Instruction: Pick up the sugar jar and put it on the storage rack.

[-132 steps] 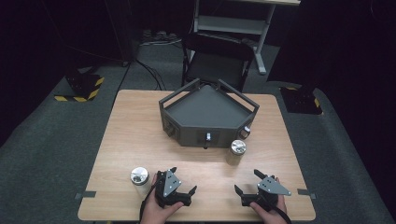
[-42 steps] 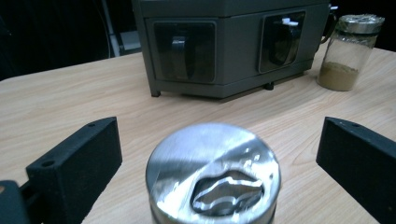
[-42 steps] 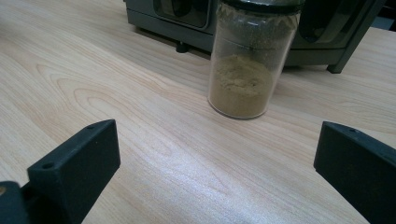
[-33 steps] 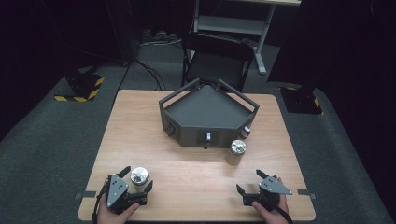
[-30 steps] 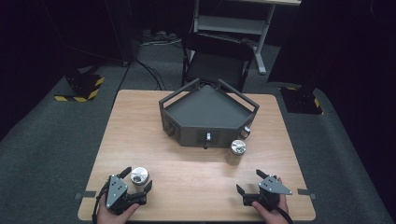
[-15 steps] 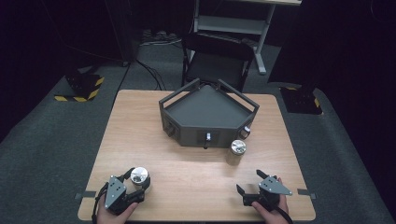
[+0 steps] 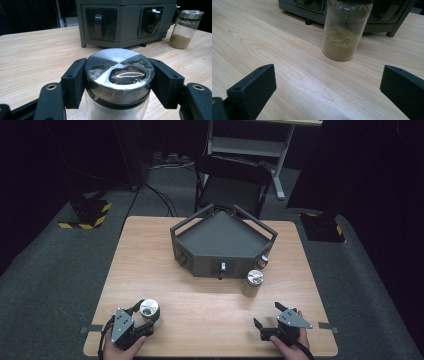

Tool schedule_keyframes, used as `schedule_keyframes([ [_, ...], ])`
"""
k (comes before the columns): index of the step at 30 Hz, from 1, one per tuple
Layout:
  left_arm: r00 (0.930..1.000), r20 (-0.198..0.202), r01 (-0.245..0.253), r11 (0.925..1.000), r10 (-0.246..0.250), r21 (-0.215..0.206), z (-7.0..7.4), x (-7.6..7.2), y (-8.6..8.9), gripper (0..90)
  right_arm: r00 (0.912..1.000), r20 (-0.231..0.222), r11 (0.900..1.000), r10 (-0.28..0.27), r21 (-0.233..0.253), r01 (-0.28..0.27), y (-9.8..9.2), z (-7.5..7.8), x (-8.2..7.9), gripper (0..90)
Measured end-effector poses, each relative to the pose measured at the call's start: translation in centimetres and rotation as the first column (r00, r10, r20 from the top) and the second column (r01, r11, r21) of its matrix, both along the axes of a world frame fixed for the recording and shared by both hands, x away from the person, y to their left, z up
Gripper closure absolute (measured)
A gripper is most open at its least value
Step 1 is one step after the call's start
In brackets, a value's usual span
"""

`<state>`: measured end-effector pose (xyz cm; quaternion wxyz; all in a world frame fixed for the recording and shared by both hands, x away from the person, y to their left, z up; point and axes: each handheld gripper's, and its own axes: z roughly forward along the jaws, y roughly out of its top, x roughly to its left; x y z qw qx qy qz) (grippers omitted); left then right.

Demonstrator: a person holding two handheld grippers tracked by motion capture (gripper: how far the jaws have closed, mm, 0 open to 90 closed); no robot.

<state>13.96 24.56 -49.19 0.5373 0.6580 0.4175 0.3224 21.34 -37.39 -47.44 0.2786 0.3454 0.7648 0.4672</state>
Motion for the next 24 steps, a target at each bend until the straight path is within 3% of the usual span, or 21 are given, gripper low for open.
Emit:
schedule_keyframes([
  [24, 0.9999, -0.007, -0.012, 0.9999, 0.012, 0.001, 0.28, 0.23, -0.49, 35.2, 1.0000, -0.002, 1.000, -0.003, 0.002, 0.003, -0.25, 0.02, -0.07, 0.4],
])
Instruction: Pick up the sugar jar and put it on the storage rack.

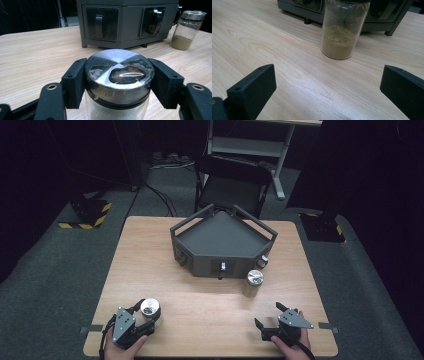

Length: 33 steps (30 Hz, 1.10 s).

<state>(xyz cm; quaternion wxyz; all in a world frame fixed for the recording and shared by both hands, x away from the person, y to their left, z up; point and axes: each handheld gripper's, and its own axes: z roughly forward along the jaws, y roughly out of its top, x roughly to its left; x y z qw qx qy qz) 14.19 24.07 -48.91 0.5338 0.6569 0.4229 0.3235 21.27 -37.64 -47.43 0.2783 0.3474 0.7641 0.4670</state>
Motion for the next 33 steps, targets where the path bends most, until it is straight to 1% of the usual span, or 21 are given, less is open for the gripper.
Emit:
schedule_keyframes([
  [3, 1.0000, -0.003, -0.003, 1.0000, 0.003, -0.006, 0.2, 0.0, -0.1, 35.2, 1.0000, -0.001, 1.000, 0.001, -0.001, -0.001, 0.0, 0.0, 0.0, 0.4],
  [9, 0.9999, 0.015, 0.002, 0.9999, -0.001, -0.010, 1.0, 0.3, -0.5, 35.2, 1.0000, -0.005, 1.000, 0.005, -0.002, -0.005, 0.0, 0.1, 0.1, 0.4],
  [13, 0.9997, 0.021, 0.009, 0.9997, -0.008, -0.024, 1.7, 0.6, -0.7, 35.2, 1.0000, -0.007, 1.000, 0.006, 0.002, -0.006, -0.1, 0.1, 0.2, 0.4],
  [16, 0.9995, 0.031, 0.012, 0.9998, -0.012, -0.017, 2.2, 0.9, -1.0, 35.2, 0.9999, -0.009, 1.000, 0.007, 0.003, -0.007, -0.1, 0.1, 0.2, 0.4],
  [24, 0.9978, 0.064, 0.018, 0.9996, -0.017, -0.023, 3.9, 1.8, -1.8, 35.2, 0.9999, -0.009, 1.000, 0.009, 0.007, -0.009, -0.2, 0.0, 0.2, 0.4],
  [33, 0.9957, 0.091, 0.022, 0.9995, -0.020, -0.022, 5.7, 2.8, -2.6, 35.2, 0.9999, -0.010, 1.000, 0.008, 0.013, -0.008, -0.3, 0.0, 0.2, 0.4],
])
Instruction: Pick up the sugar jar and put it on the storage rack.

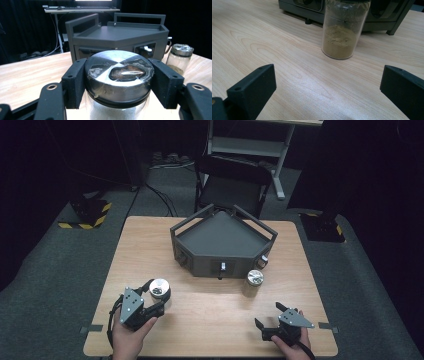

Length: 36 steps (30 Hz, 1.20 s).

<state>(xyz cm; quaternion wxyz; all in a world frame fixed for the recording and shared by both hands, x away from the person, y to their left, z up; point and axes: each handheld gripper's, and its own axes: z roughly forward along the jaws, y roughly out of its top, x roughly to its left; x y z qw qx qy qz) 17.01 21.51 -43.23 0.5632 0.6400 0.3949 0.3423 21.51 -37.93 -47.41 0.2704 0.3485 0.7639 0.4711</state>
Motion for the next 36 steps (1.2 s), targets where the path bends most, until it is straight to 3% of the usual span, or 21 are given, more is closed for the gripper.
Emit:
schedule_keyframes([
  [19, 0.9991, 0.043, -0.004, 1.0000, 0.004, 0.006, 3.2, 2.7, -1.7, 35.1, 1.0000, -0.005, 1.000, -0.007, 0.000, 0.007, -0.1, 0.1, 0.1, 0.4],
  [36, 0.9986, 0.053, 0.002, 0.9996, 0.000, -0.029, 4.3, 5.1, -2.9, 35.1, 0.9997, -0.017, 1.000, -0.017, -0.011, 0.016, -0.5, 0.3, 0.1, 0.4],
])
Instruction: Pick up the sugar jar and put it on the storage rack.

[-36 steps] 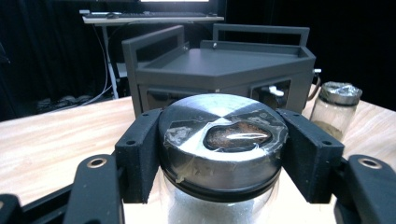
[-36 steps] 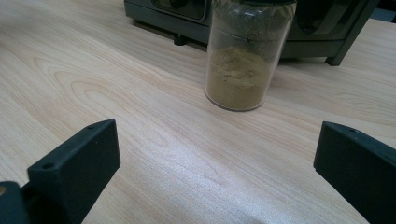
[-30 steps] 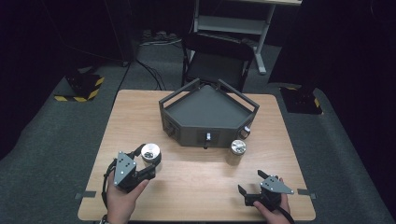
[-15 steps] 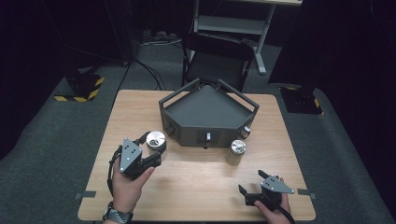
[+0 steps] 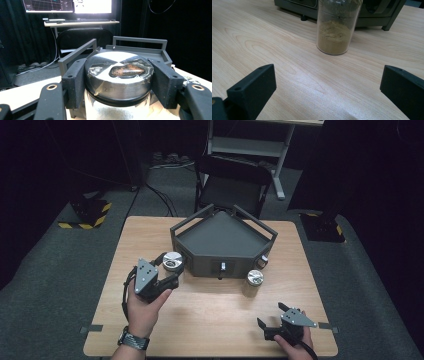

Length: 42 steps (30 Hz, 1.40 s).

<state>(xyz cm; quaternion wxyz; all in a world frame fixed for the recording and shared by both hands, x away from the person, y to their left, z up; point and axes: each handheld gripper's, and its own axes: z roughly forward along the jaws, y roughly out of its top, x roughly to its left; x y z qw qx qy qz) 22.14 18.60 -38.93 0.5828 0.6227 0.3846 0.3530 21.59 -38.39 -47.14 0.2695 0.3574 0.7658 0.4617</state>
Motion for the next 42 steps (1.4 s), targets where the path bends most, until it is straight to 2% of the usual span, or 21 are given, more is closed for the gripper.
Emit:
schedule_keyframes([
  [10, 1.0000, 0.002, -0.002, 1.0000, 0.002, 0.005, 1.1, 1.7, -0.6, 35.1, 1.0000, 0.000, 1.000, 0.008, -0.002, -0.008, -0.1, 0.0, 0.1, 0.4],
  [12, 1.0000, -0.006, 0.005, 0.9999, -0.005, -0.015, 1.2, 2.4, -0.5, 35.1, 1.0000, -0.001, 1.000, 0.008, -0.001, -0.008, -0.1, 0.0, 0.1, 0.4],
  [17, 0.9999, -0.006, 0.009, 0.9999, -0.009, -0.011, 1.6, 3.6, -0.9, 35.1, 1.0000, 0.001, 1.000, 0.009, -0.001, -0.009, -0.1, 0.0, 0.1, 0.4],
  [29, 1.0000, 0.002, 0.004, 0.9999, -0.004, 0.015, 3.0, 6.5, -2.9, 35.1, 0.9999, 0.005, 1.000, 0.015, 0.001, -0.015, -0.2, -0.1, 0.1, 0.4],
  [42, 0.9997, -0.014, 0.022, 0.9996, -0.022, 0.020, 3.3, 10.3, -4.7, 35.1, 0.9997, 0.008, 1.000, 0.023, 0.008, -0.023, -0.5, -0.1, 0.0, 0.4],
])
